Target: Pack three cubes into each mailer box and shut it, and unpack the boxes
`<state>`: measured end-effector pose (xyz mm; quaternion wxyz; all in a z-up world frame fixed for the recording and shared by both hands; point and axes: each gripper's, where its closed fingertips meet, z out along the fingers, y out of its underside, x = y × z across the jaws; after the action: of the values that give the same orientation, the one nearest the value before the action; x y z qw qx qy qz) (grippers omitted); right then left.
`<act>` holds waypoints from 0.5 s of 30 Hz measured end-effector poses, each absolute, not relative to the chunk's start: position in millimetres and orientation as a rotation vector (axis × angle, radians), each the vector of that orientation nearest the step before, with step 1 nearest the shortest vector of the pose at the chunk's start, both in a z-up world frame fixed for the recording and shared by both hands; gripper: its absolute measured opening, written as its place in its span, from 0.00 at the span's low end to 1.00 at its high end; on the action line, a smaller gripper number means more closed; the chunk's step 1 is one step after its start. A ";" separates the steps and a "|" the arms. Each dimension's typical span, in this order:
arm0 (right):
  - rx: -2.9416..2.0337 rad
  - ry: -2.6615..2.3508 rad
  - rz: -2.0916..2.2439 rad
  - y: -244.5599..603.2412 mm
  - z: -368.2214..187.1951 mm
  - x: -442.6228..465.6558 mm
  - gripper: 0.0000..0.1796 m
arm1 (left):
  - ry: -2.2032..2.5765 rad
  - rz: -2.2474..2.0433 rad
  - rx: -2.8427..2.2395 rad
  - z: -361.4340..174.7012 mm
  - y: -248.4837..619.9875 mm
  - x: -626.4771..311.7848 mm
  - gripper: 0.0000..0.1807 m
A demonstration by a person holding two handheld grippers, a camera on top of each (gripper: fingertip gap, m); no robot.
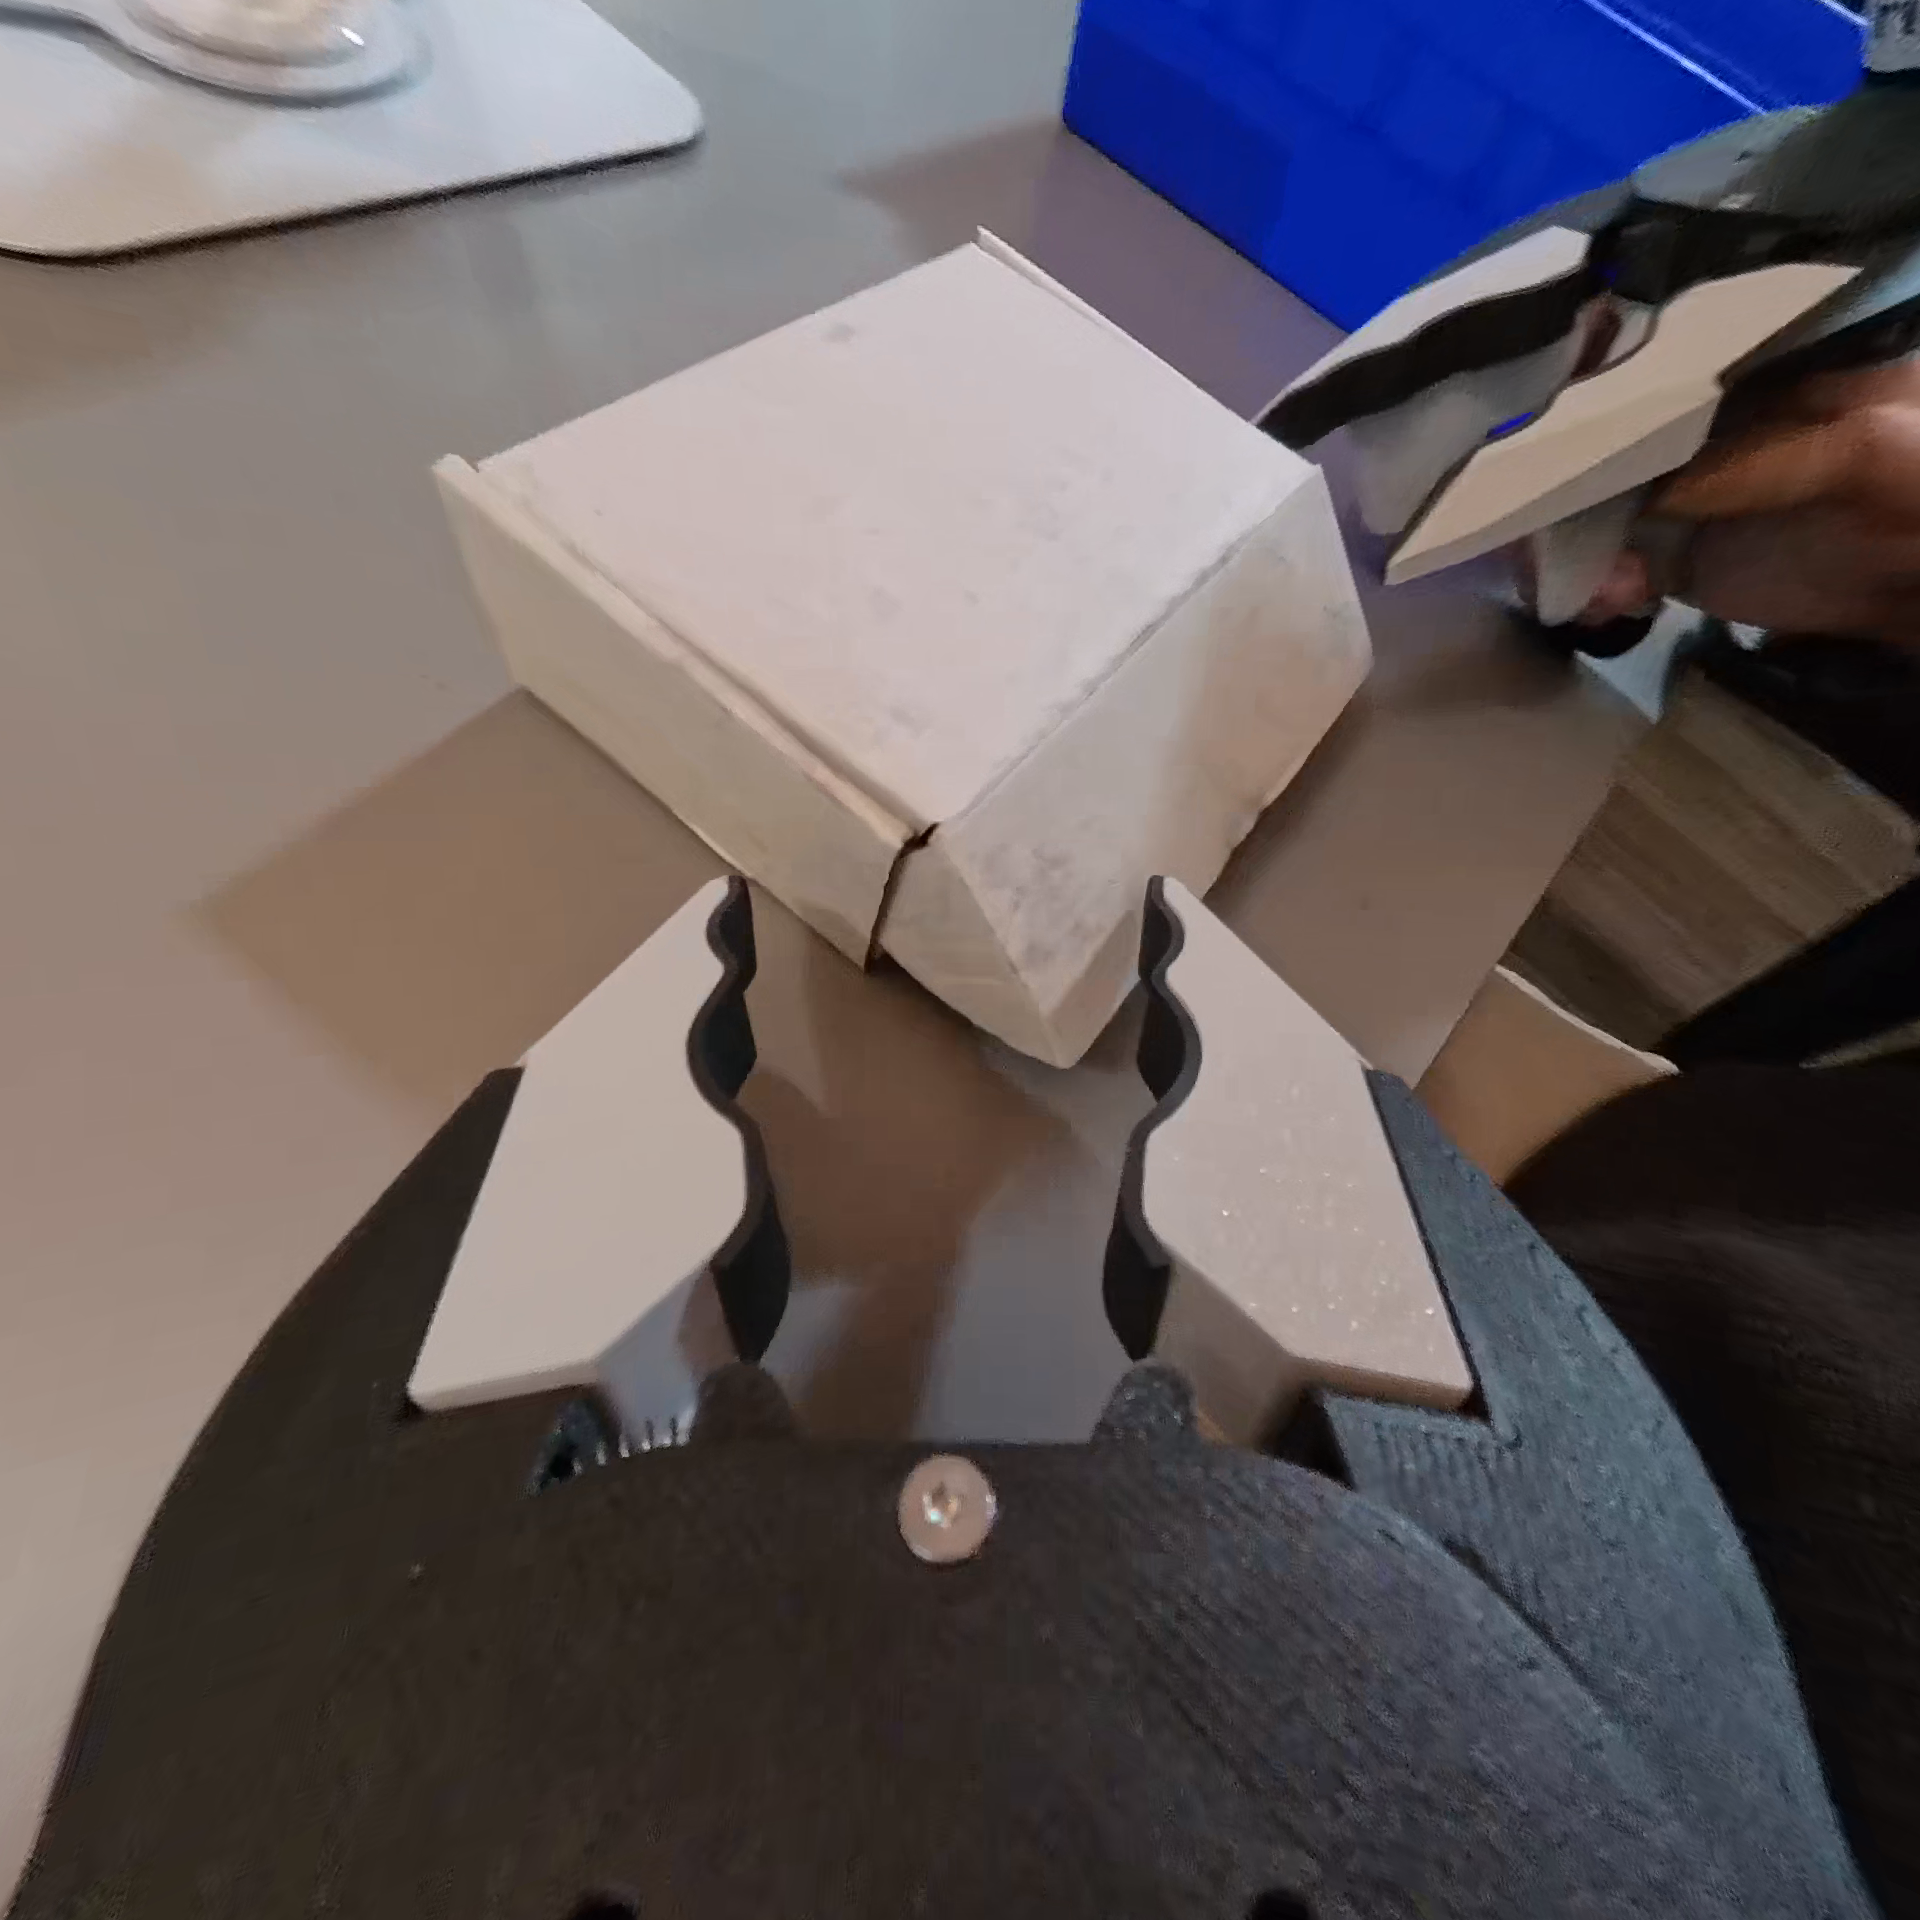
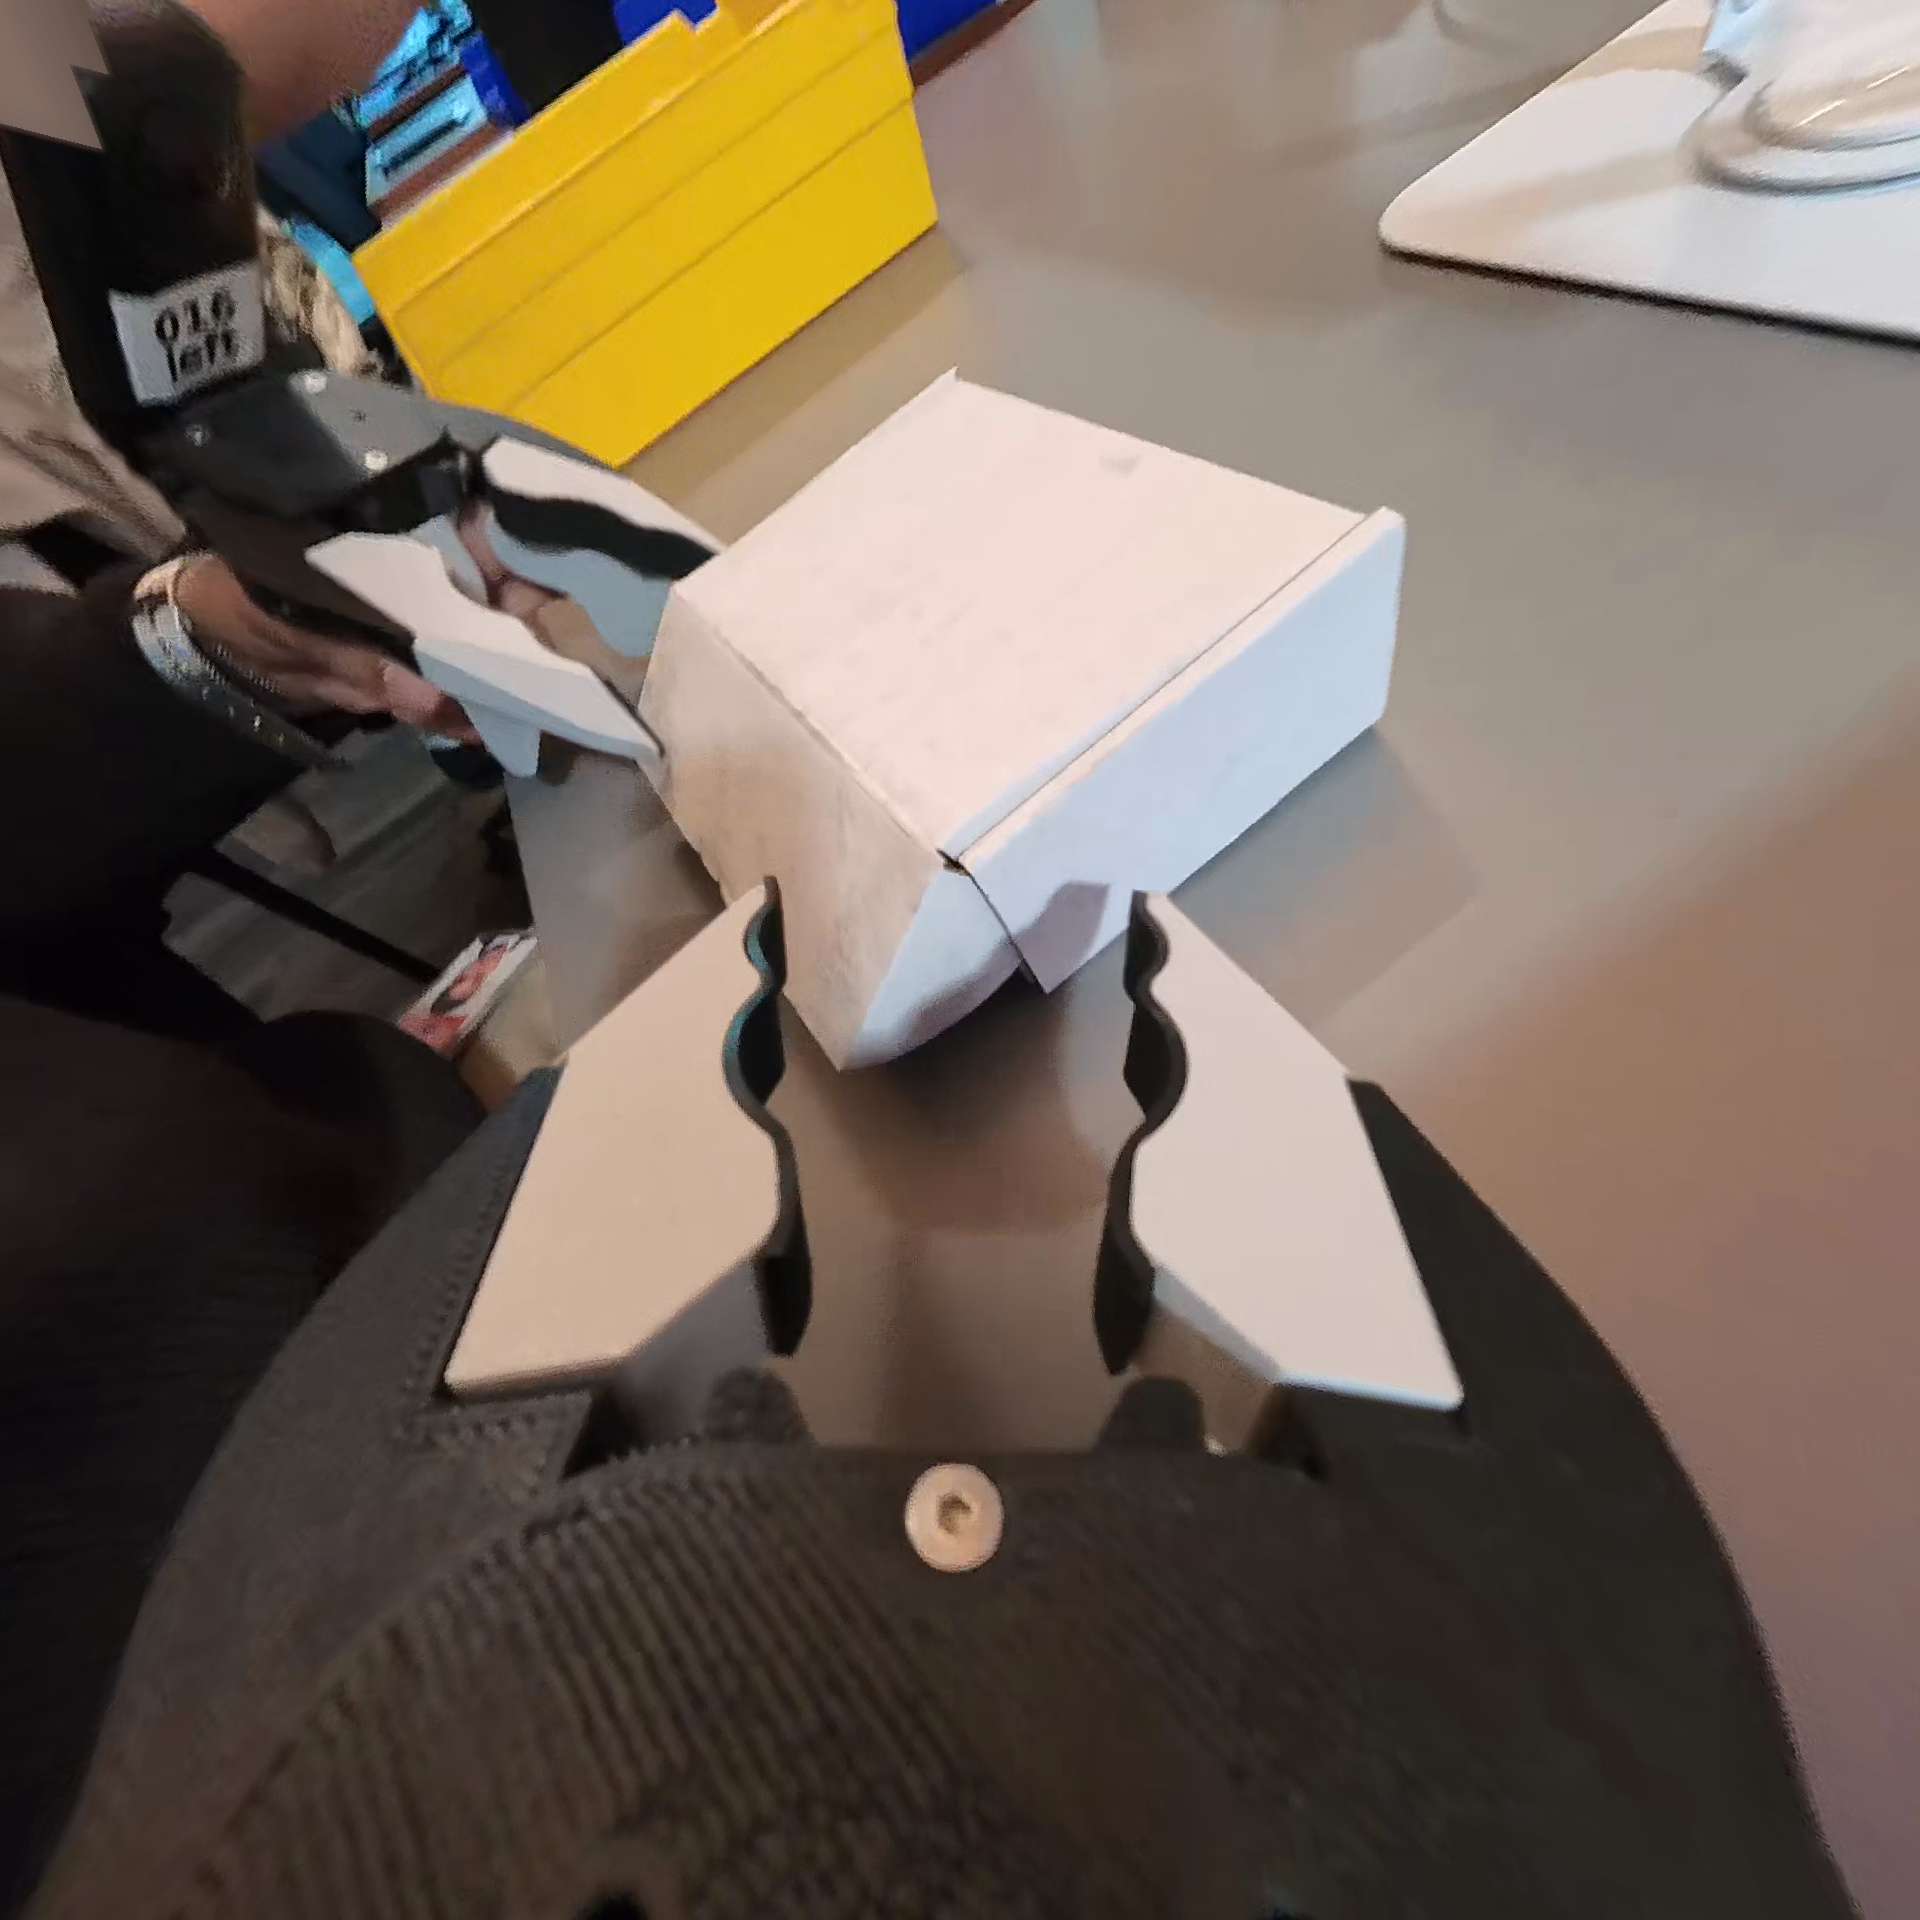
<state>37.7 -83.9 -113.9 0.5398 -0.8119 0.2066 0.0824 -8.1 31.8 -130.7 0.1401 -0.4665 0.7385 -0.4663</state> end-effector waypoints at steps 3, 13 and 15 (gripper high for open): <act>-2.007 0.473 0.252 -78.1 -125.6 35.3 0.30 | 2.187 -1.396 -1.357 -132.2 26.7 -8.0 0.36; -2.054 0.467 0.194 -75.5 -131.8 36.7 0.23 | 2.152 -1.250 -1.357 -138.3 32.4 -3.9 0.30; -2.063 0.459 0.165 -75.4 -132.4 37.1 0.22 | 2.152 -1.242 -1.358 -138.8 32.7 -3.5 0.29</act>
<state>37.1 -75.4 -132.4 0.4888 -0.8491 0.1887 0.0680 -3.5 32.7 -138.8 0.1546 -0.4740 0.7508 -0.4333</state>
